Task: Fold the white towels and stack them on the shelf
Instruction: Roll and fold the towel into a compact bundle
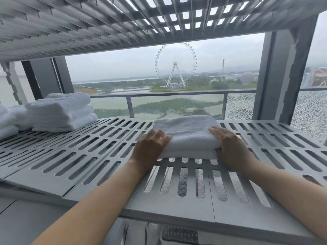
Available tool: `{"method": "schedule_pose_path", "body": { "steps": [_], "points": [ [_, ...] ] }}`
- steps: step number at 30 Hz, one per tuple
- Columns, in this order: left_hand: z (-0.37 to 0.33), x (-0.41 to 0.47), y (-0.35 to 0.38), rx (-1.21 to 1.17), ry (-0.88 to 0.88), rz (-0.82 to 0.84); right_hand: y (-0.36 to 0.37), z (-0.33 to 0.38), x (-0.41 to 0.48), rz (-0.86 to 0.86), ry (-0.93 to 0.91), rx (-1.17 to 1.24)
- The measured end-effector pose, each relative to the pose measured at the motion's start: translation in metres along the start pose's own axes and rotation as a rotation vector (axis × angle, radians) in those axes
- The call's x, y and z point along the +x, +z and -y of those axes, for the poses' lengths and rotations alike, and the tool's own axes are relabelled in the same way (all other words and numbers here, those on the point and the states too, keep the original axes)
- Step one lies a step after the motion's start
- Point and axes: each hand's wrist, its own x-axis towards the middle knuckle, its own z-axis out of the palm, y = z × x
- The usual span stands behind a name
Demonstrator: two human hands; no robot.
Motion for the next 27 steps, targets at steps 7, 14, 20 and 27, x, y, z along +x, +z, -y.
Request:
{"method": "schedule_pose_path", "body": {
  "steps": [7, 14, 20, 27],
  "points": [
    [0.000, -0.001, -0.002, 0.071, -0.040, -0.020, 0.003, 0.002, 0.004, 0.045, -0.017, -0.070],
    [0.007, -0.003, 0.004, -0.060, 0.017, 0.091, 0.001, -0.005, 0.000, 0.024, -0.109, -0.020],
    [0.004, 0.010, -0.002, 0.020, -0.027, 0.216, -0.012, -0.007, 0.021, 0.204, -0.220, -0.044],
    [-0.016, 0.040, -0.005, -0.040, 0.042, 0.344, -0.018, -0.006, 0.032, 0.295, -0.258, -0.075]
  ]
}}
